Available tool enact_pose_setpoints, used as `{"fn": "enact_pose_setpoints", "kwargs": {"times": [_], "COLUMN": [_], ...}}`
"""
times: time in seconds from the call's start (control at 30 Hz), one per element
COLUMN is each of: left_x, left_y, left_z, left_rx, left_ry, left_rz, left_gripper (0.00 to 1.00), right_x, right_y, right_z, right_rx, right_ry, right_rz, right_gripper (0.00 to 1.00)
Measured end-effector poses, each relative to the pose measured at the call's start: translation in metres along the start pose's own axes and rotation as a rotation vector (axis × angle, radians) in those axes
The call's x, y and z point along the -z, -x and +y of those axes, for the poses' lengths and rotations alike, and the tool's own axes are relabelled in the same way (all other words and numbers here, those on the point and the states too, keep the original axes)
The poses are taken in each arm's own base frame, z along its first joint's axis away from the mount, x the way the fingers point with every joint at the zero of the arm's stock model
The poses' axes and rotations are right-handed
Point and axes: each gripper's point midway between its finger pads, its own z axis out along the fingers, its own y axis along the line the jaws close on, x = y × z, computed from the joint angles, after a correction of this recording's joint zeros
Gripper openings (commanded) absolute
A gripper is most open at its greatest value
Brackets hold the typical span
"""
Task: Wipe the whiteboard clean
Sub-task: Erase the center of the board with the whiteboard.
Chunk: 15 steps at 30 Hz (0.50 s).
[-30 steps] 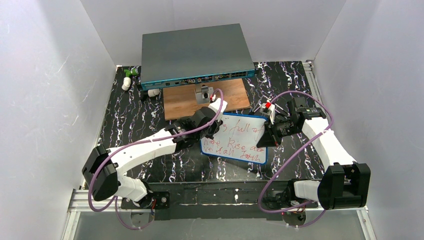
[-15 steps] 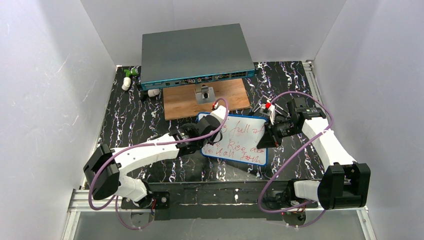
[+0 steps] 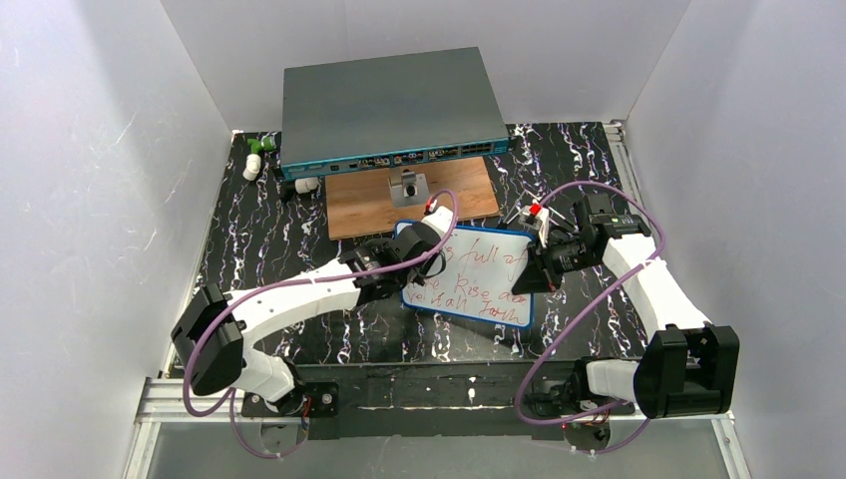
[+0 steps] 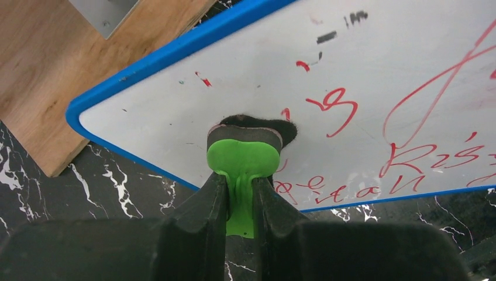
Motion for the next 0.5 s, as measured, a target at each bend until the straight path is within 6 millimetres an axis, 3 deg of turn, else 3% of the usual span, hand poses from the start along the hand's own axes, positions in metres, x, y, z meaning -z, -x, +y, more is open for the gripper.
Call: {"fn": "enact_pose_setpoints", "kwargs": {"times": [0.23,0.5], "left_x": [-0.003,-0.004], "left_y": [0.017,0.020], "left_z": [0.010,0.019], "left_rx": [0.025,0.091], "left_ry": [-0.002,0.022], "left_rz": [-0.004,-0.010], "left_gripper": [0.00,0.00], "right_x": [0.000,0.000], "right_y": [0.003,0.003], "right_z": [-0.004,-0.004], "right_rx": [0.014,0.011], "right_ry": [-0.010,-0.011], "right_rz": [-0.011,-0.012], "right_gripper": [0.01,0.01]}}
